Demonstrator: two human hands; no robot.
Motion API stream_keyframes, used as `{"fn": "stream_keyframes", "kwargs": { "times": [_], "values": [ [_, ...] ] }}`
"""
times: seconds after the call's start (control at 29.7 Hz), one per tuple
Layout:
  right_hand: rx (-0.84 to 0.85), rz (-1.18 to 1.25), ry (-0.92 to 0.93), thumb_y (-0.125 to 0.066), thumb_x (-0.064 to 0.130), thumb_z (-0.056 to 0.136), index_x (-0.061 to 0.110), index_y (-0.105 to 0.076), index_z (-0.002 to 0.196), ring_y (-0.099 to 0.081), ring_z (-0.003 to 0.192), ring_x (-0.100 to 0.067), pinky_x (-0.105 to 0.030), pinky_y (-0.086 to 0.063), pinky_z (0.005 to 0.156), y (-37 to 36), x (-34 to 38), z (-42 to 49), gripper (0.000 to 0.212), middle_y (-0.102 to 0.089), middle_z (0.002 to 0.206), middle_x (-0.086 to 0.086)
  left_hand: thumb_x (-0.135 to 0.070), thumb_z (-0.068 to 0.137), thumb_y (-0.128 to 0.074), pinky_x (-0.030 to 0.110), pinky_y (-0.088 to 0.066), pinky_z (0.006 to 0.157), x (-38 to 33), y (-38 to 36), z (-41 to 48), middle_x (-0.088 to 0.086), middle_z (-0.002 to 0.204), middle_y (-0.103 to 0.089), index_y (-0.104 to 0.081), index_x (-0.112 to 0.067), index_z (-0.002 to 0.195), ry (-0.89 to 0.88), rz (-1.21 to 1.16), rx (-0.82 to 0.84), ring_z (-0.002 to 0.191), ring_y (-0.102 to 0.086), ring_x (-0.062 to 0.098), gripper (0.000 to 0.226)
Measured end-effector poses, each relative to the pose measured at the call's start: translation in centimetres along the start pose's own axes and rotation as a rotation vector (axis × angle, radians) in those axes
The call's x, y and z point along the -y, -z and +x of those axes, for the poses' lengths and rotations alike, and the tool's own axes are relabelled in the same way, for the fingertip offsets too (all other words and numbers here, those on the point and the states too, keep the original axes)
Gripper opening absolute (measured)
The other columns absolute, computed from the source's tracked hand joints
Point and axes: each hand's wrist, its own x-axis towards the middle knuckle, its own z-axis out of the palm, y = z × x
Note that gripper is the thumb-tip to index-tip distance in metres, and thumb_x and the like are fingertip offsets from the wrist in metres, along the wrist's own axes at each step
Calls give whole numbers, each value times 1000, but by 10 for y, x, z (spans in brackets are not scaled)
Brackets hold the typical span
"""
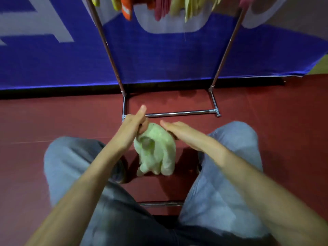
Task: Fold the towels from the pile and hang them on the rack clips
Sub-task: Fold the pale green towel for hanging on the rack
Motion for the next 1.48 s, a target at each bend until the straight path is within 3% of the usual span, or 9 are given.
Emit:
{"fn": "stream_keyframes", "kwargs": {
  "times": [0.2,0.4,0.54,0.77,0.94,1.14,1.28,1.38,1.48],
  "values": [
    [129,62,-92,-35,49,91,7,-63,99,-60,109,-28,-34,-45,96,-7,-7,-30,51,-63,116,-19,-67,74,-29,33,-20,61,-8,-3,-28,-3,45,-25,-28,-22,33,-52,-44,-11,56,-23,23,61],
    [-15,190,127,-53,31,88,3,-63,94,-57,86,-20,-26,-44,75,12,-17,-54,30,-63,89,-9,-59,78,-43,28,-22,58,-11,-6,-39,-4,47,-31,-37,-21,40,6,-59,48,51,-29,12,54],
    [-57,96,278,-58,13,85,16,-54,71,-52,59,-3,-14,-40,55,24,-7,-66,15,-58,62,8,-24,90,-49,13,-31,48,-15,-16,-46,-13,50,-41,-40,-19,64,20,-76,139,44,-37,-2,28],
    [154,-377,29,-65,26,80,20,-65,76,-51,65,-7,-23,-37,61,52,-14,-77,7,-59,70,5,-39,74,-56,11,-31,42,-20,-3,-51,-14,44,-42,-42,-20,64,-12,-269,91,41,-36,-2,25],
    [85,-363,47,-68,54,58,-4,-59,77,-43,63,-20,-27,-32,56,59,-22,-82,61,-49,69,-9,-41,76,-50,14,-27,40,-10,18,-48,-12,45,-36,-38,-23,57,-19,-308,5,41,-31,1,29],
    [94,-92,227,-70,35,63,13,-61,67,-54,52,-2,-16,-42,49,50,19,-85,24,-60,54,9,-40,80,-56,6,-46,72,-12,6,-58,-24,86,-69,-61,-27,99,10,-65,424,84,-61,-9,23],
    [131,-110,263,-68,25,72,16,-64,72,-59,55,1,-13,-46,51,41,45,-83,10,-65,56,10,-45,67,-71,13,-45,59,-27,-19,-55,-1,74,-67,-66,-9,85,39,-102,548,70,-60,9,41],
    [64,-87,245,-64,26,77,14,-67,76,-62,60,-3,-15,-50,56,42,45,-80,13,-67,62,7,-15,69,-74,15,-52,60,-32,-28,-49,-3,64,-71,-73,-13,66,7,-166,480,63,-66,7,3],
    [31,5,229,-68,31,74,7,-67,85,-63,66,-10,-20,-51,61,43,35,-77,26,-68,72,0,-8,65,-76,16,-53,70,-31,-35,-43,-3,77,-72,-73,-13,63,-78,-176,391,74,-66,7,6]
  ]
}}
